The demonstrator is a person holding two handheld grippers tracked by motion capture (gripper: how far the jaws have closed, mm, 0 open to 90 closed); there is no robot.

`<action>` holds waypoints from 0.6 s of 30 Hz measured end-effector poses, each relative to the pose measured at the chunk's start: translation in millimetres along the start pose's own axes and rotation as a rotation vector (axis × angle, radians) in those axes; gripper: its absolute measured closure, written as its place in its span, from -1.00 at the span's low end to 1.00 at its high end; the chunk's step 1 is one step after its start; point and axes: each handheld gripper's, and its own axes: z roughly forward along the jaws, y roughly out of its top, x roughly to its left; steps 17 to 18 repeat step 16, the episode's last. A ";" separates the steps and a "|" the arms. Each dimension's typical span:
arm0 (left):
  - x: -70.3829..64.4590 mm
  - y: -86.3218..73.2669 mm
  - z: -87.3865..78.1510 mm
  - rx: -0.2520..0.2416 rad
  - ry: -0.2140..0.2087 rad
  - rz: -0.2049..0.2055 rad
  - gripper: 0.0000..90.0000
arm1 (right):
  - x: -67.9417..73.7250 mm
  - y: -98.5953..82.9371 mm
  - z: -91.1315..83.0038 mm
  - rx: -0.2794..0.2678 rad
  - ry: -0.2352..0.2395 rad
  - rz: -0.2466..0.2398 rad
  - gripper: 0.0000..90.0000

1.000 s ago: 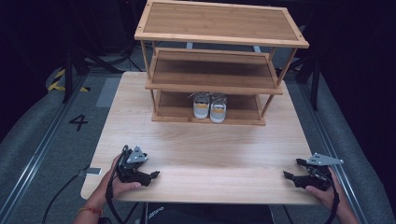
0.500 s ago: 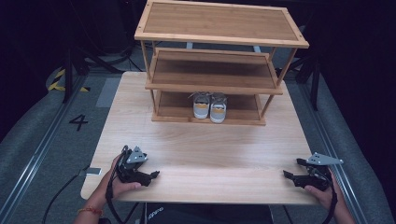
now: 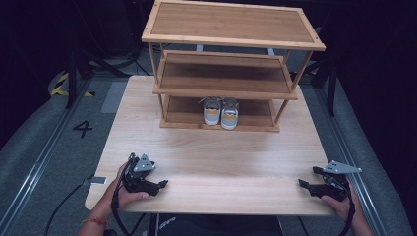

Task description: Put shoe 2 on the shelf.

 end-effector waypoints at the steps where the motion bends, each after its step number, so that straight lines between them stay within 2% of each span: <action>1: 0.0 0.0 0.0 0.000 0.000 0.000 -0.69 | 0.0 0.0 0.0 0.000 0.000 0.001 -0.62; 18: 0.5 0.6 0.3 0.001 0.005 0.000 -0.69 | 0.0 0.1 0.0 0.000 -0.006 0.008 -0.63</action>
